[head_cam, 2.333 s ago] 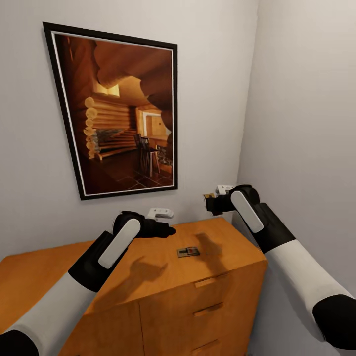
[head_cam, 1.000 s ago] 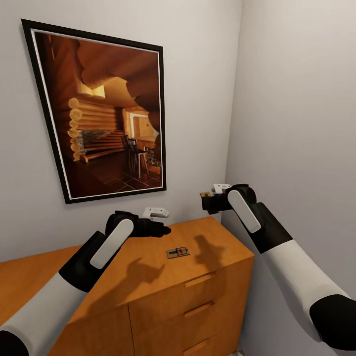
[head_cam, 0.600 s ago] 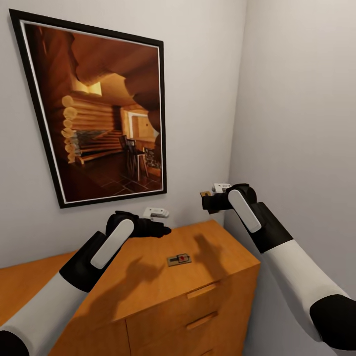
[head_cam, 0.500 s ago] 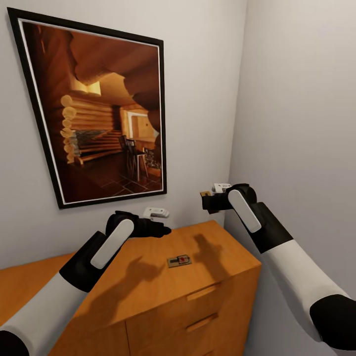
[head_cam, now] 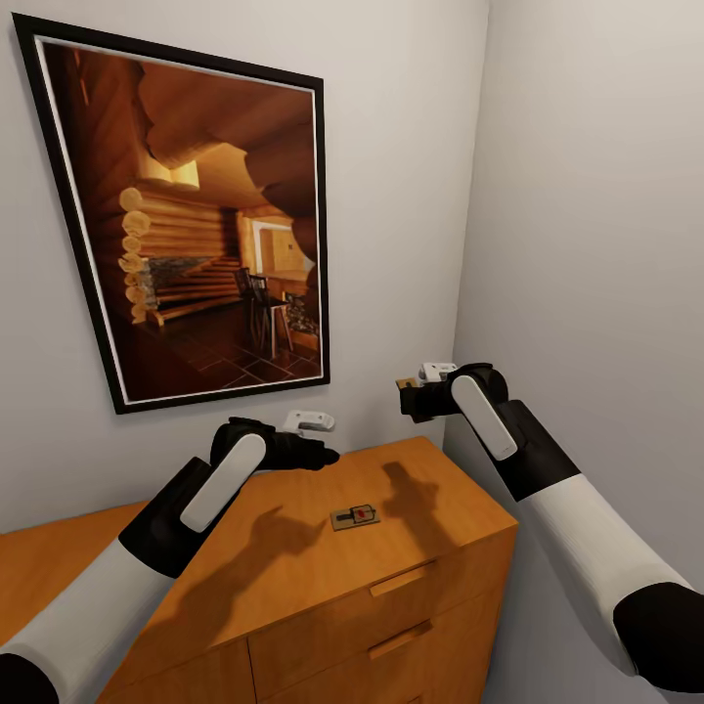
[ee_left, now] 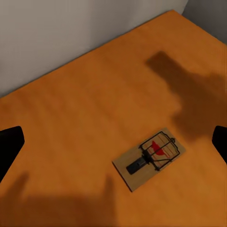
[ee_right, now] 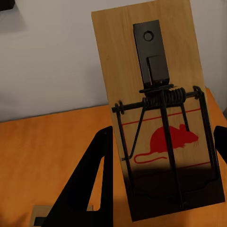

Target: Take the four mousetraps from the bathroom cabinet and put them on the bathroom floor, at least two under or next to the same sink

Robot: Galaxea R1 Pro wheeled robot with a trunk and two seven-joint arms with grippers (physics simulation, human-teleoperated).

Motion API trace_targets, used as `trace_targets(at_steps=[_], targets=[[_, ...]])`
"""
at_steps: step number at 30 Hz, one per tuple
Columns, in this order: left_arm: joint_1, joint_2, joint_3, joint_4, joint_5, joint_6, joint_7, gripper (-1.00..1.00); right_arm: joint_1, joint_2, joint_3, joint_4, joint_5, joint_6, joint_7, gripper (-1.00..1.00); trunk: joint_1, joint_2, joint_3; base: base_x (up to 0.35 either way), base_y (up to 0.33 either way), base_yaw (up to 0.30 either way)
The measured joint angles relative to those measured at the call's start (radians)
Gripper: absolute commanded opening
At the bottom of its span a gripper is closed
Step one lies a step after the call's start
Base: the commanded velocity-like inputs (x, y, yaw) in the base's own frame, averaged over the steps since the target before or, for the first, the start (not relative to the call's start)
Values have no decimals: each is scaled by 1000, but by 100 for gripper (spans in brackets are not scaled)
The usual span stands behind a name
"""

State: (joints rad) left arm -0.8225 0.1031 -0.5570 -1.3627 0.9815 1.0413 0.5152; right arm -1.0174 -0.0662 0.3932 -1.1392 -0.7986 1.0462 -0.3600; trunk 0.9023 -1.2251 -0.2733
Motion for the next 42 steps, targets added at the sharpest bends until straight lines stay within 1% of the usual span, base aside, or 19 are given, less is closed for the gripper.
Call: trace_targets(at_steps=[4, 6, 8, 9, 11, 13, 15, 16, 19, 25, 28, 29, 32, 34, 35, 37, 38, 41, 42], targets=[[0, -2, 2, 37, 5, 0, -17, 100, 0, -1, 0, -1, 0, 0, 0, -100, 0, 0, 0, 0, 0, 0], [0, -3, 2, 70, 1, -1, -52, 100, 0, -3, 0, -4, 0, 0, 0, -100, 0, 0, 0, 0, 0, 0], [0, -3, 2, 87, -1, -2, -82, 100, 0, -4, 0, -7, -1, 0, 0, -100, 0, 0, 0, 0, 0, 0], [0, -2, 3, 98, -5, -3, -115, 100, 0, -6, 0, -10, 0, 0, 0, -100, 0, 0, 0, 0, 0, 0], [0, 0, 3, 107, -13, -4, -146, 100, 0, -7, 0, -12, 0, 0, 0, -100, 0, 0, 0, 0, 0, 0], [0, 1, 4, 116, -38, -5, -183, 100, 0, -7, -2, -14, 1, 0, 0, -100, 0, 0, 0, 0, 0, 0], [0, -1, 5, 123, -91, -5, -209, 100, 0, -7, -4, -15, 1, 0, 0, -100, 0, 0, 0, 0, 0, 0], [0, -3, 6, 125, -133, -5, -220, 100, 0, -7, -4, -15, 1, 0, -1, -100, 0, 0, 0, 0, 0, 0], [0, -5, 7, 126, -150, -5, -226, 100, 0, -6, -4, -15, 1, 0, -1, -100, 0, 0, 0, 0, 0, 0], [0, -7, 6, 142, -158, -5, -236, 100, 0, -8, -4, -15, 2, 0, -1, -100, 0, 0, 0, 0, 0, 0], [0, -12, 5, 167, -165, -7, -281, 100, 0, -8, -3, -16, 2, 0, -1, -100, 0, 0, 0, 0, 0, 0], [0, -14, 4, 183, -168, -8, -317, 100, 0, -8, -2, -15, 2, 0, -1, -100, 0, 0, 0, 0, 0, 0], [0, -16, 3, 204, -184, -14, -376, 100, 0, -9, -2, -16, 2, 0, -1, -100, 0, 0, 0, 0, 0, 0], [0, -17, 4, 213, -205, -17, -410, 100, 0, -10, -1, -15, 3, 0, -2, -100, 0, 0, 0, 0, 0, 0], [0, -19, 3, 219, -232, -19, -435, 100, 0, -11, -1, -15, 3, 0, -2, -100, 0, 0, 0, 0, 0, 0], [0, -21, 3, 222, -261, -21, -457, 100, 0, -12, -1, -15, 3, 0, -2, -100, 0, 0, 0, 0, 0, 0], [0, -24, 3, 224, -290, -22, -477, 100, 0, -13, 0, -15, 3, 0, -2, -100, 0, 0, 0, 0, 0, 0], [0, -30, 2, 226, -325, -23, -510, 100, 0, -14, 0, -15, 4, 0, -2, -100, 0, 0, 0, 0, 0, 0], [0, -33, 2, 227, -340, -23, -532, 100, 0, -15, 0, -15, 5, 0, -2, -100, 0, 0, 0, 0, 0, 0]])
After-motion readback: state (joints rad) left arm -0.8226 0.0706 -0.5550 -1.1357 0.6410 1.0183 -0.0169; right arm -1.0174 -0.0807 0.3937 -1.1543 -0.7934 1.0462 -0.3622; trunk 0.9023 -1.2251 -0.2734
